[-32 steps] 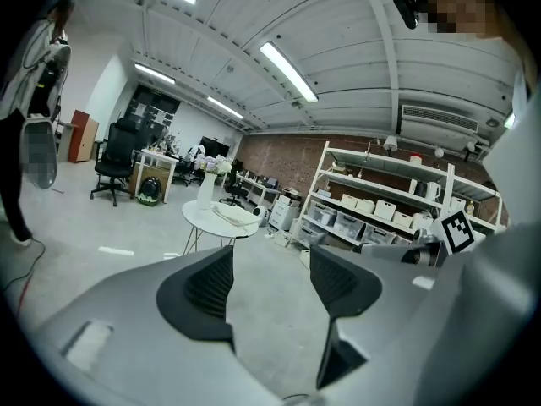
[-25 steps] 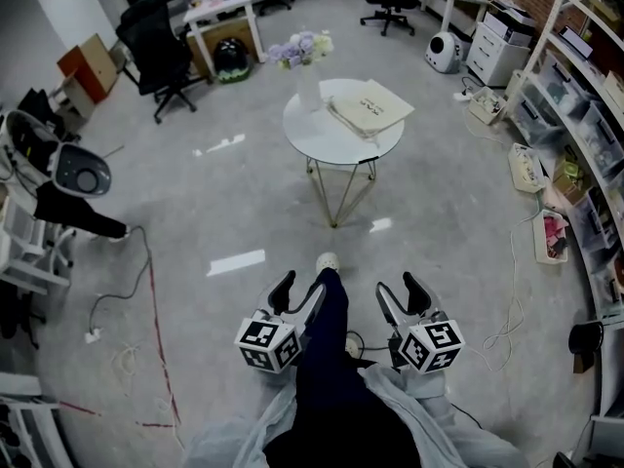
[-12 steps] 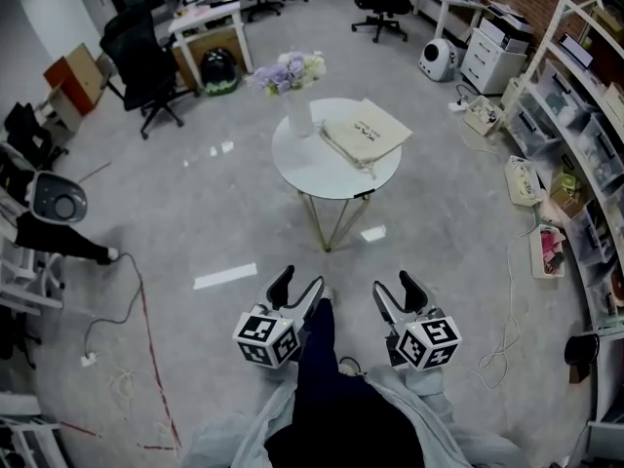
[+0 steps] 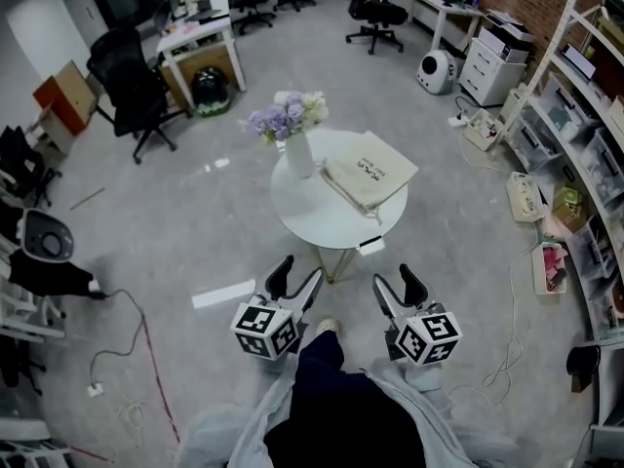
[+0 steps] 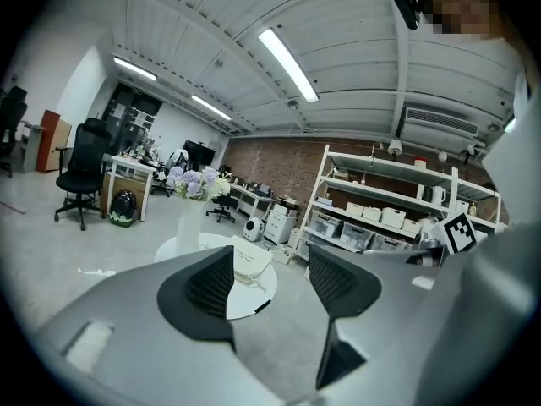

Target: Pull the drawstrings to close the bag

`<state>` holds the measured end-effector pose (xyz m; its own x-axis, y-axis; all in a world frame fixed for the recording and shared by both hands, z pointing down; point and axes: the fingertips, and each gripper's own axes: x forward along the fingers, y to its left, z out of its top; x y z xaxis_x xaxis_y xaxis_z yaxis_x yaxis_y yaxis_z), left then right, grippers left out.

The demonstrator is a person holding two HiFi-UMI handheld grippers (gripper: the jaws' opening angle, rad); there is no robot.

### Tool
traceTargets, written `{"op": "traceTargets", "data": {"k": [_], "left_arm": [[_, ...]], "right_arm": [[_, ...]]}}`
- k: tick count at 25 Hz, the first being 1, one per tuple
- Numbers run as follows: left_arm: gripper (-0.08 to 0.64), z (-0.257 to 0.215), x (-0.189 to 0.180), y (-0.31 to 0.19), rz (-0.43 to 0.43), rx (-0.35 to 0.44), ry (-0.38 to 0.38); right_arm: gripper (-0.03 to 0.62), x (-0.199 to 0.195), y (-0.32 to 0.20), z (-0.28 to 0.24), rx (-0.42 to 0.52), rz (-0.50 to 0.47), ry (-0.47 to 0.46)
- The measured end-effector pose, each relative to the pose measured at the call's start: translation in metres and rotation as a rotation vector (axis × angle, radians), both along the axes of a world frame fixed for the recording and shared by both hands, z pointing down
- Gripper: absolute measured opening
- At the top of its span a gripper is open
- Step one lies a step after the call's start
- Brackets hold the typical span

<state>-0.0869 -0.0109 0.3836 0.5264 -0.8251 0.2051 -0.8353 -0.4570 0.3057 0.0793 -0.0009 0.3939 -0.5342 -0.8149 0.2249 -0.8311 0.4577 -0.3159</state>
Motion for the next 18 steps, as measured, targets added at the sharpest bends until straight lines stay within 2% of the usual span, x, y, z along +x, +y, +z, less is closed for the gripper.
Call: {"op": "traceTargets", "data": {"k": [9, 14, 18], "left_arm": [[0.281, 0.008, -0.02, -0.079, 0.047, -0.011, 0.005], [0.281, 0.016, -0.021, -0.094, 0.094, -0.028, 0.008], [0.279, 0.023, -0.019, -0.099, 0.105, -0.044, -0.005]], "right_arm": [[0.267, -0.021, -0.071, 0.006, -0.012, 0.043, 0.003], [0.267, -0.026, -0.086, 0.015, -0.032, 0.052, 0.032], [0.267, -0.022, -0.091, 0.025, -0.06, 0.013, 0.1]]}}
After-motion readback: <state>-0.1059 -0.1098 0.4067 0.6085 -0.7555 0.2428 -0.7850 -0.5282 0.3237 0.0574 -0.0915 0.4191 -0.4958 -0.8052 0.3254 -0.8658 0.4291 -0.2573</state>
